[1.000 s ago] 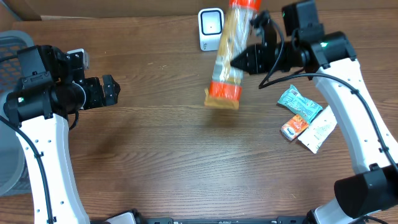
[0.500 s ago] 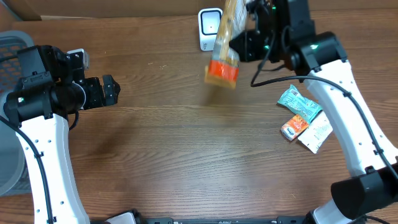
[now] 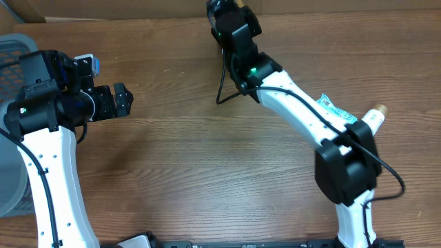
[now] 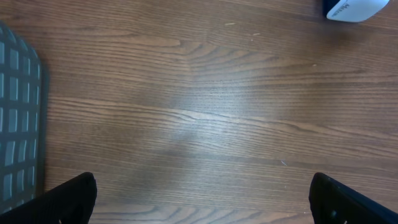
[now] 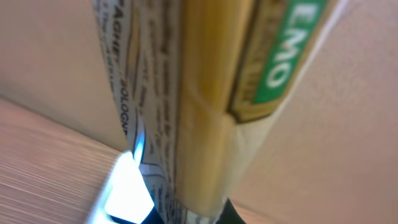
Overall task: Scan the item barcode
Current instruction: 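Hold the pasta bag in front of the white scanner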
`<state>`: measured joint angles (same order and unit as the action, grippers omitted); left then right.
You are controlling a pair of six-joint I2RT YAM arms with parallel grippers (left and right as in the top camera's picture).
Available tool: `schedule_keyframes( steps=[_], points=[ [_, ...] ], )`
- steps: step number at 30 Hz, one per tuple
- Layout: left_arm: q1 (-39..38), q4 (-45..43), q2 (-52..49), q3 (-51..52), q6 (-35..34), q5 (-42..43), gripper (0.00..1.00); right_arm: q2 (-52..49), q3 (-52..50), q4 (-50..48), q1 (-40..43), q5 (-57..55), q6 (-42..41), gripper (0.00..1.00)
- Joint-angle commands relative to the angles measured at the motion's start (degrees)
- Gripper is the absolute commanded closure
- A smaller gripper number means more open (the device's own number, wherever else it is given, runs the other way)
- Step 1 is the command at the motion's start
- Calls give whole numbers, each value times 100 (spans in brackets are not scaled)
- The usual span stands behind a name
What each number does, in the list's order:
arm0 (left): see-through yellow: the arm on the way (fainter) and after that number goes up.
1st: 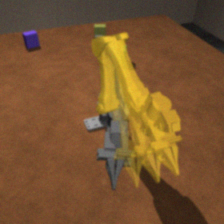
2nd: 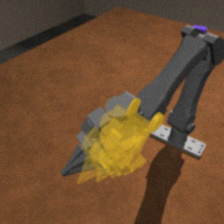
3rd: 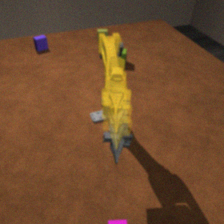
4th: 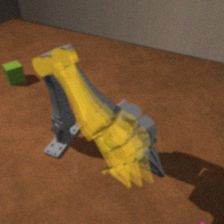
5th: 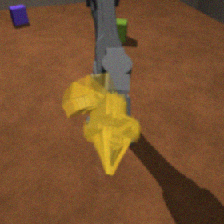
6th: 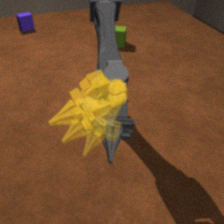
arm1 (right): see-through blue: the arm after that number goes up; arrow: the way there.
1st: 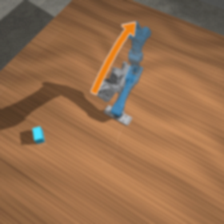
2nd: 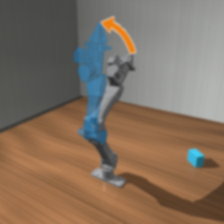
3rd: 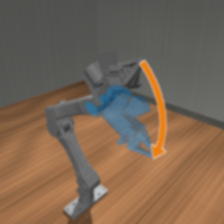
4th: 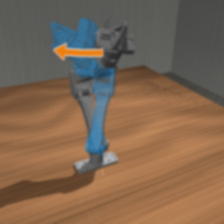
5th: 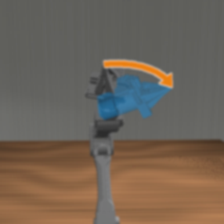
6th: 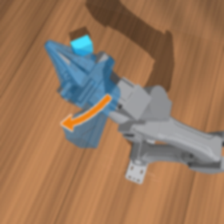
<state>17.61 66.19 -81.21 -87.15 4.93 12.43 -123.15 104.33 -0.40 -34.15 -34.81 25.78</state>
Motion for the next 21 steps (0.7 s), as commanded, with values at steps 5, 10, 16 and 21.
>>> schedule_keyframes(
  steps=[5, 10, 16, 21],
  points=[
    [-28, 0, 96, -107, 129, 70, 0, -514, 188, -1296, 205, -560, 2149, 96],
    [-28, 0, 96, -107, 131, 70, 0, -866, 188, -1823, 208, -249, 2551, 96],
    [-28, 0, 96, -107, 131, 68, 0, -1060, 188, -2037, 208, 96, 2682, 96],
    [-28, 0, 96, -107, 131, 70, 0, -1204, 188, -2079, 208, 282, 2839, 96]
  ],
)
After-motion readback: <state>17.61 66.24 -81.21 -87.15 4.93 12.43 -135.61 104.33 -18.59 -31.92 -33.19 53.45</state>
